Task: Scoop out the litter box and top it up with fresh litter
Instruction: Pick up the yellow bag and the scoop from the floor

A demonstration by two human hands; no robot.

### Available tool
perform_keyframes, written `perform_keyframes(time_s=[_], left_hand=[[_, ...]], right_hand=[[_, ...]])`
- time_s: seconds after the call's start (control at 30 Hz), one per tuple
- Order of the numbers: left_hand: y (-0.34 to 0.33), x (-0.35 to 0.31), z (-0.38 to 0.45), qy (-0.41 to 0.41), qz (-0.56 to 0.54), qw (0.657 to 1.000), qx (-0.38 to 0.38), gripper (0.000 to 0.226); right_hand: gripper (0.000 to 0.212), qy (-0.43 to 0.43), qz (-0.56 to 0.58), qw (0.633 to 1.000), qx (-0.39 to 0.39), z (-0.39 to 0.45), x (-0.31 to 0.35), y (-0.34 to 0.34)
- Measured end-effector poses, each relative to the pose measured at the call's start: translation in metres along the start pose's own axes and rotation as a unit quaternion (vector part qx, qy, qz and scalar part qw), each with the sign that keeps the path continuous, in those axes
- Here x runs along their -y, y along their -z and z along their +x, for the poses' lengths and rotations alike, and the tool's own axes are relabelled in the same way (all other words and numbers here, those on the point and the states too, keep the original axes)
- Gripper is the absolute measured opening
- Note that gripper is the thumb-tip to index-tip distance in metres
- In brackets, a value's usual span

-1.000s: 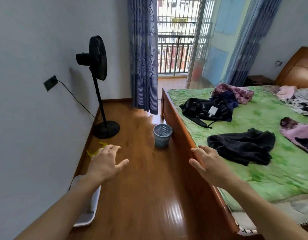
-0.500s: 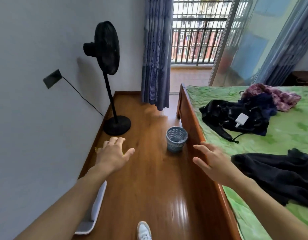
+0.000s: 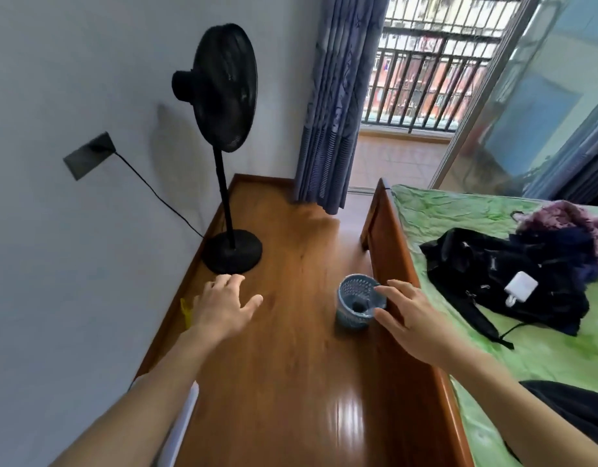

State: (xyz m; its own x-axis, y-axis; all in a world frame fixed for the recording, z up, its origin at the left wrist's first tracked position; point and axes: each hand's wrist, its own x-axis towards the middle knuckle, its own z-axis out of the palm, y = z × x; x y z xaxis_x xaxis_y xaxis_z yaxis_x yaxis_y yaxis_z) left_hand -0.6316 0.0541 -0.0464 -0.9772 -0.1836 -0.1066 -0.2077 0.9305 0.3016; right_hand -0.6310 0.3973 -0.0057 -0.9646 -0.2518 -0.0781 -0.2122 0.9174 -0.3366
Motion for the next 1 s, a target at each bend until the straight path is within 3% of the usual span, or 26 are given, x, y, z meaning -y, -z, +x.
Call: perform_keyframes(time_s=[0.33, 0.47, 0.57, 0.63, 0.8, 1.0], left_hand=[[-0.015, 0.002, 0.119, 0.116, 0.027, 0.993, 0.017, 0.064], [-0.014, -0.014, 0.153, 0.172, 0.023, 0.985, 0.022, 0.063], [-0.011, -0.023, 0.169, 0.215, 0.021, 0.976, 0.007, 0.061], [-0.009, -0.022, 0.175, 0.245, 0.014, 0.969, -0.002, 0.061], [-0.014, -0.010, 0.173, 0.318, -0.004, 0.948, 0.004, 0.059], [-0.028, 0.028, 0.190, 0.340, -0.039, 0.940, -0.007, 0.060]], right_hand=[[0.053, 0.104, 0.018, 0.990, 0.089, 0.195, -0.035, -0.013], [0.073, 0.139, 0.016, 0.983, 0.117, 0.270, -0.048, -0.001], [0.064, 0.178, 0.008, 0.973, 0.148, 0.327, -0.050, 0.001], [0.056, 0.208, 0.000, 0.964, 0.166, 0.359, -0.041, -0.002], [0.061, 0.276, -0.006, 0.939, 0.208, 0.409, 0.000, -0.021], [0.055, 0.330, -0.052, 0.911, 0.242, 0.457, 0.060, -0.052]])
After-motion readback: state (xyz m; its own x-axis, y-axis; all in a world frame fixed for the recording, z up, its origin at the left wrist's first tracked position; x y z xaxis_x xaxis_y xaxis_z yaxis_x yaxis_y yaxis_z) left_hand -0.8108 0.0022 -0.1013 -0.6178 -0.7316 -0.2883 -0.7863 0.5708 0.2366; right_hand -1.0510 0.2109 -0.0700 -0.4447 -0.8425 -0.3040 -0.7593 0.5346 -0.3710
